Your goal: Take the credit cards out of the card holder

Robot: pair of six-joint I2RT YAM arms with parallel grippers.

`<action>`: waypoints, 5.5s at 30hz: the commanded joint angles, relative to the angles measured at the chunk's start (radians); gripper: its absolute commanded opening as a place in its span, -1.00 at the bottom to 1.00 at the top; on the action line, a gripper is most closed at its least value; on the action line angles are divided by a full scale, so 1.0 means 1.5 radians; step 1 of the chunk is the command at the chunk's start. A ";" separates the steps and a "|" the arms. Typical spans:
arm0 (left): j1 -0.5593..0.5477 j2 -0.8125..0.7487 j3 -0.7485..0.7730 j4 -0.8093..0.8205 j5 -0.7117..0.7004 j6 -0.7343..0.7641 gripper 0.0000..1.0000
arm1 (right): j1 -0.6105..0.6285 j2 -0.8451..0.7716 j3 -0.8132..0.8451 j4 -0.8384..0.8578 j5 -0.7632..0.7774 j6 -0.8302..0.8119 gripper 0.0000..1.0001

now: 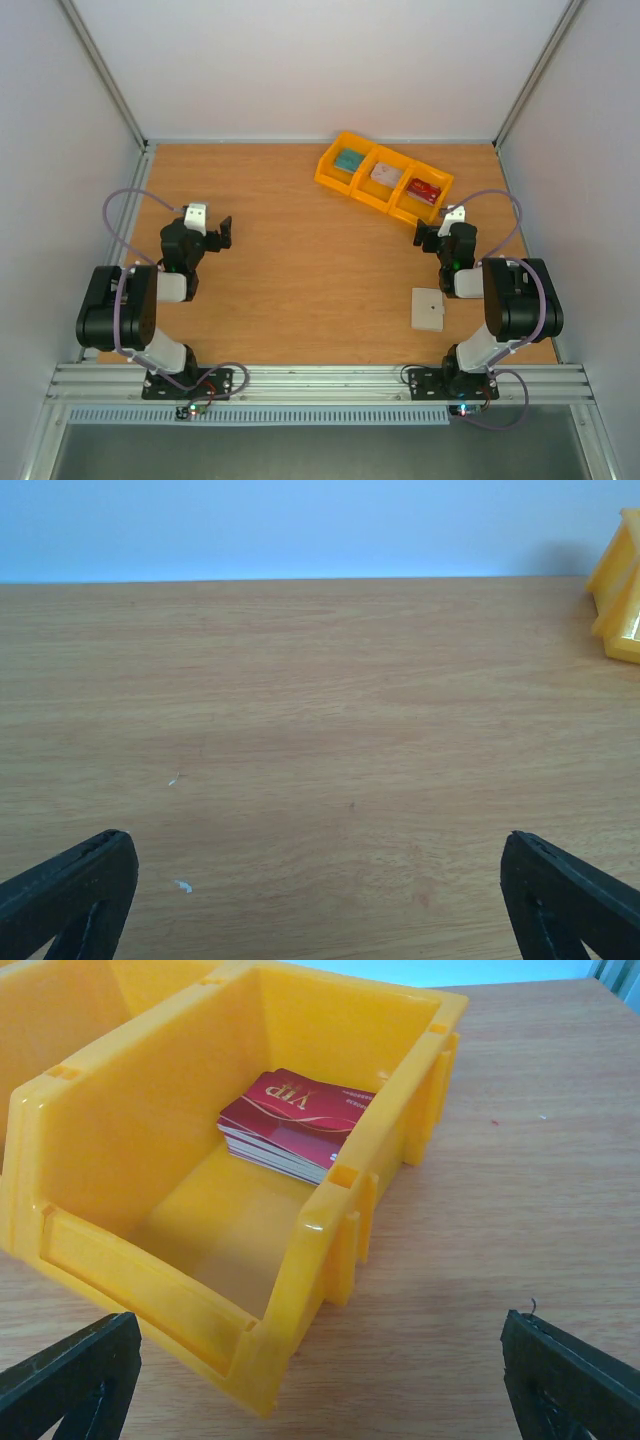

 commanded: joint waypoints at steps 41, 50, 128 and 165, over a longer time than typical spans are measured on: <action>0.004 -0.234 0.492 -1.028 0.184 0.140 0.99 | 0.173 -0.098 0.385 -1.407 0.073 0.448 0.97; 0.004 -0.234 0.483 -1.022 0.236 0.142 0.99 | 0.251 -0.053 0.344 -1.341 0.055 0.475 0.97; -0.013 -0.231 0.549 -1.171 0.363 0.054 0.88 | 0.554 -0.158 0.443 -1.086 0.167 0.346 -0.10; -0.119 -0.578 0.348 -0.821 0.481 -0.390 0.51 | 0.909 -0.058 0.776 -0.862 0.274 0.035 -0.05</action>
